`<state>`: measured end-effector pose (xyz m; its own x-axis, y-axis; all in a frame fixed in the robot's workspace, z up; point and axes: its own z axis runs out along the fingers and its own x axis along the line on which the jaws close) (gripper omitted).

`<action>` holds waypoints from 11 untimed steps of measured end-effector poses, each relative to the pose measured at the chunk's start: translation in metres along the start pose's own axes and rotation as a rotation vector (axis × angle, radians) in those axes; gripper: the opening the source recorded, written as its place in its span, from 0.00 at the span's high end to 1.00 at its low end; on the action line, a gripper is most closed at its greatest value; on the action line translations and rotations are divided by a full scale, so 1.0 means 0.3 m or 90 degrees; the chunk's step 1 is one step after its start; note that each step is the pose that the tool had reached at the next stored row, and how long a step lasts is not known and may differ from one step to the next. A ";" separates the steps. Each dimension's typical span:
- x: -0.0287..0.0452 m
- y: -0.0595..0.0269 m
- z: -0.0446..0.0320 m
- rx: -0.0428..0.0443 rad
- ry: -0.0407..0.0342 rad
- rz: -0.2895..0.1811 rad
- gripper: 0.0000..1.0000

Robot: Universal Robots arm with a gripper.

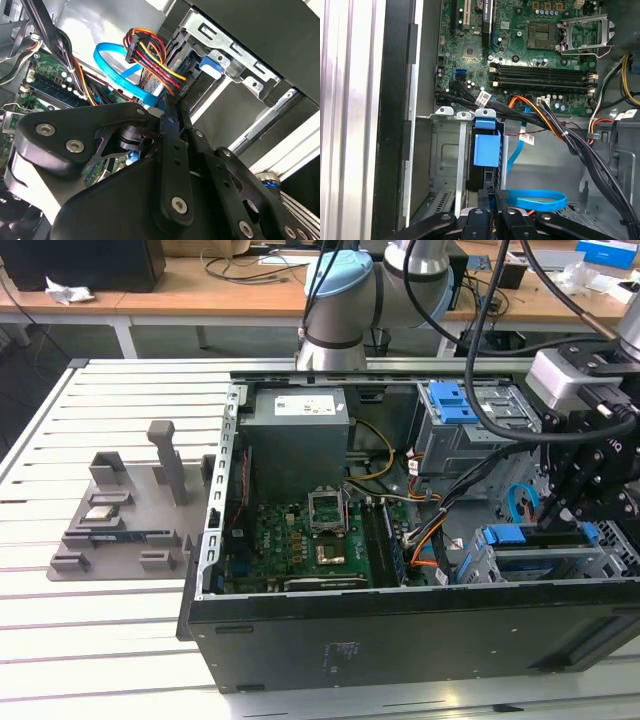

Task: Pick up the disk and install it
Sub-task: 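Insert the second disk wire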

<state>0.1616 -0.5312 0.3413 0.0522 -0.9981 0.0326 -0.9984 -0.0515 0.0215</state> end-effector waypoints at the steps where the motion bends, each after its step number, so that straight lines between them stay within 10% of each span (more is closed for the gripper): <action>1: 0.000 0.000 0.001 0.0000 0.0002 0.000 0.84; 8: 0.000 0.000 -0.001 -0.0001 0.0008 0.000 0.70; 11: 0.001 0.001 -0.040 0.0000 0.0008 0.000 0.70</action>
<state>0.1616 -0.5310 0.3534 0.0521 -0.9981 0.0339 -0.9984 -0.0514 0.0215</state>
